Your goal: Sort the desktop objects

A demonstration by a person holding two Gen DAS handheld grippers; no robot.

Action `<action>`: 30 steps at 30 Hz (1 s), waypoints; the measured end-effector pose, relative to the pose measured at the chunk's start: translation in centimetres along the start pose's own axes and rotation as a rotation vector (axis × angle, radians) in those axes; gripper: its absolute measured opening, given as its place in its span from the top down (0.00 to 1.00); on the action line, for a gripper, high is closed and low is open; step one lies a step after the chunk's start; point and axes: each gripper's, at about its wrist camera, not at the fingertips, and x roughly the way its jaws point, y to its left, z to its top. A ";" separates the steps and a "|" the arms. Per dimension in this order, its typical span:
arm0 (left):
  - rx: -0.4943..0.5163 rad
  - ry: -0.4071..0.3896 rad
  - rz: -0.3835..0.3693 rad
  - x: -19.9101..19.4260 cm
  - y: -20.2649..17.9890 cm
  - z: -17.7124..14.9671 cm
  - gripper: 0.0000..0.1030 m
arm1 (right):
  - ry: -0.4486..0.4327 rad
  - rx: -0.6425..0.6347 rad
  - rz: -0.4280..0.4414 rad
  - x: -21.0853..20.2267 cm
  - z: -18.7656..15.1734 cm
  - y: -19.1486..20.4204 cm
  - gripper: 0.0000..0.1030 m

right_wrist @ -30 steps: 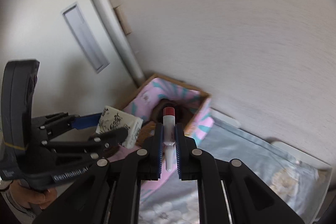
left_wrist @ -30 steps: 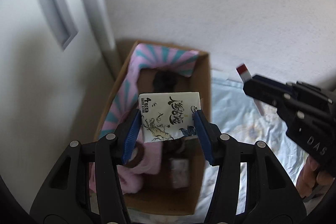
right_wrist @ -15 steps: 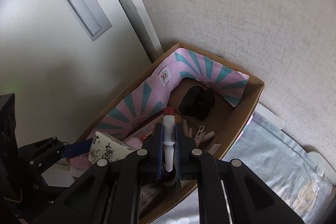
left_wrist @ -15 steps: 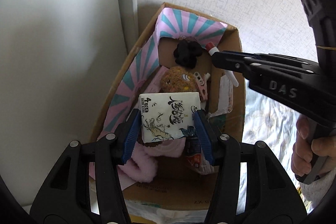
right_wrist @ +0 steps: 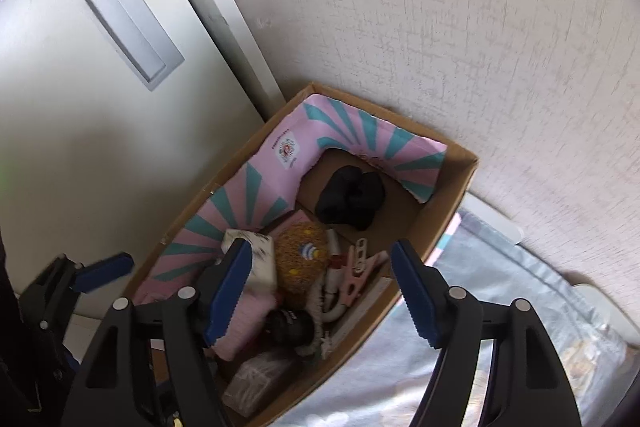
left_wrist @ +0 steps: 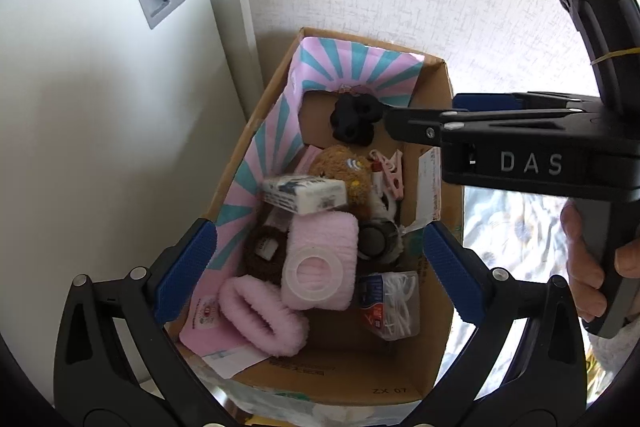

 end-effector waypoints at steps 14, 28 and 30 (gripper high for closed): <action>0.018 -0.042 0.027 -2.0 -0.9 -0.1 0.00 | -0.047 0.068 -0.084 -1.8 -0.5 0.2 0.34; 0.082 -0.091 0.084 -7.0 -3.8 2.6 0.00 | -0.144 0.354 -0.333 -11.8 -3.2 -2.3 0.34; 0.114 -0.108 0.097 -7.8 -4.7 2.9 0.00 | -0.150 0.403 -0.380 -13.7 -4.1 -2.9 0.34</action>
